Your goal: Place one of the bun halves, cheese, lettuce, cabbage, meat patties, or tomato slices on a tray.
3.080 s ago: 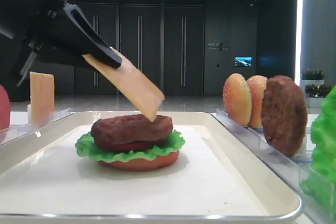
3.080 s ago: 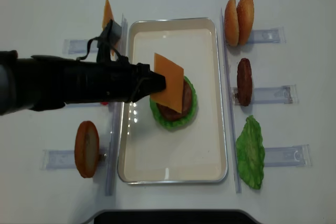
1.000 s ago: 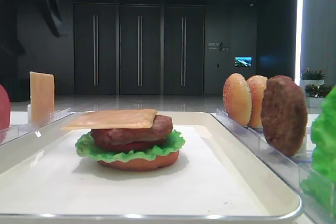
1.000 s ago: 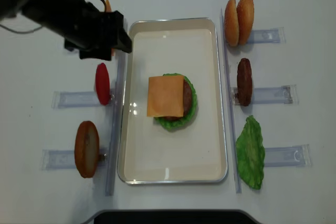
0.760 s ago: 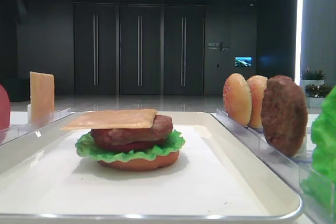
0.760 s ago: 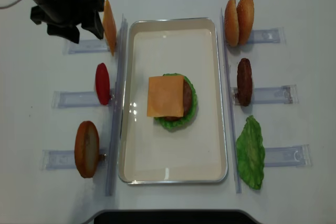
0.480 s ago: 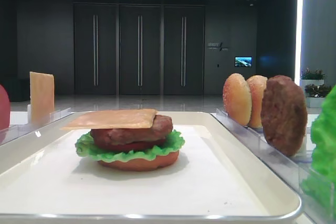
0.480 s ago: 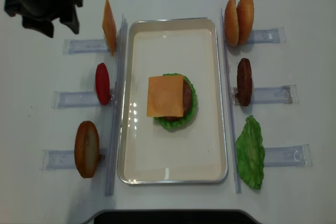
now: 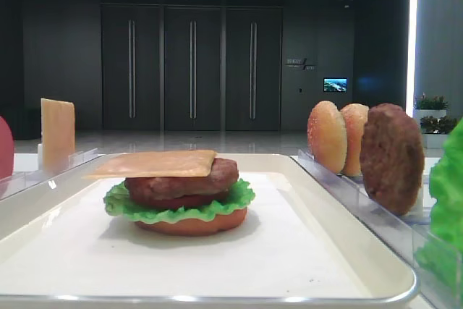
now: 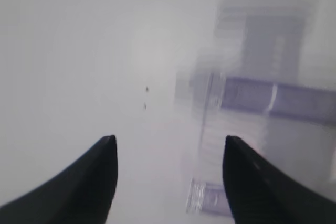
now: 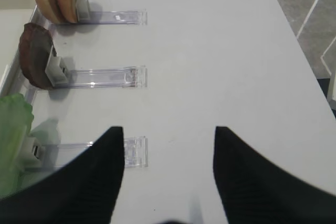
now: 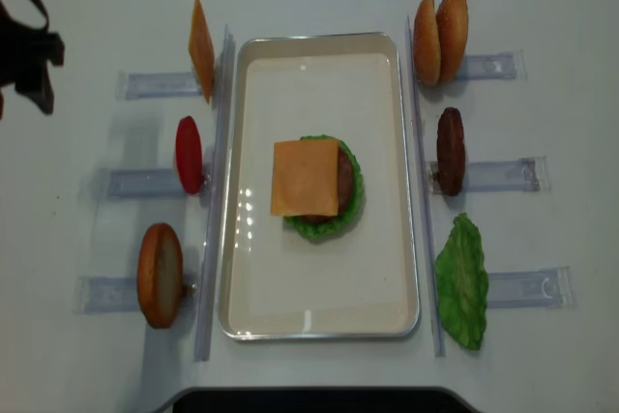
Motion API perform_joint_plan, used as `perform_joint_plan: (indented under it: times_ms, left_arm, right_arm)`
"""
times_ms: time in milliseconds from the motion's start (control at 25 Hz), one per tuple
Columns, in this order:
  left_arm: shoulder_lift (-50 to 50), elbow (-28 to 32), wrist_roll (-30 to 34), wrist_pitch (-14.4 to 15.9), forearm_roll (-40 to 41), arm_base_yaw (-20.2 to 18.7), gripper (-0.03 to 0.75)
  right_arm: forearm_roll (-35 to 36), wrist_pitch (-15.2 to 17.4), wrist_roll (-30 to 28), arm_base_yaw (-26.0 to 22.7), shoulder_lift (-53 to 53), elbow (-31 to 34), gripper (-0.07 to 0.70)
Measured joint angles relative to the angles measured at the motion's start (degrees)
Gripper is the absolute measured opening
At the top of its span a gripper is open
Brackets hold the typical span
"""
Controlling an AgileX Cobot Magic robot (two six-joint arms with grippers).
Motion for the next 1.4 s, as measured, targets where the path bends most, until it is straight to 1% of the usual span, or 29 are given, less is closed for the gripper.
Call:
perform_joint_plan:
  times_ms: [160,240,360,480,600,680,760,840,960,1200,1400]
  left_arm:
    - [-15.1,16.3,0.8,-4.0,-1.1,0.0,0.445]
    - [-22.7,23.9,1.6,-5.0,-1.8,0.0,0.434]
    - [-34.5,32.4,2.0,-5.8,-3.0,0.0,0.423]
    - [-45.8,38.4,1.7,-6.0,-4.2,0.0,0.408]
    - [-55.0,39.7,1.5,-5.7,-5.8,0.0,0.391]
    - [-58.9,39.8,1.5,-5.2,-6.6,-0.2,0.382]
    - [-61.4,40.2,2.0,-3.7,-7.1,-1.4,0.377]
    - [-63.3,41.1,3.3,-2.2,-7.8,-3.4,0.368]
    - [-66.1,41.3,6.1,-1.7,-9.6,-5.2,0.354]
    - [-75.6,41.3,7.4,-1.4,-10.2,-5.3,0.327]
    - [-86.7,41.3,8.4,-0.6,-10.6,-5.3,0.324]
  right_arm:
    - [0.0,0.0,0.0,0.0,0.0,0.0,0.367]
    - [0.0,0.0,0.0,0.0,0.0,0.0,0.367]
    - [0.0,0.0,0.0,0.0,0.0,0.0,0.367]
    - [0.0,0.0,0.0,0.0,0.0,0.0,0.367]
    - [0.0,0.0,0.0,0.0,0.0,0.0,0.367]
    - [0.0,0.0,0.0,0.0,0.0,0.0,0.367]
    - [0.0,0.0,0.0,0.0,0.0,0.0,0.367]
    - [0.0,0.0,0.0,0.0,0.0,0.0,0.367]
    - [0.0,0.0,0.0,0.0,0.0,0.0,0.367]
    - [0.0,0.0,0.0,0.0,0.0,0.0,0.367]
    - [0.0,0.0,0.0,0.0,0.0,0.0,0.367]
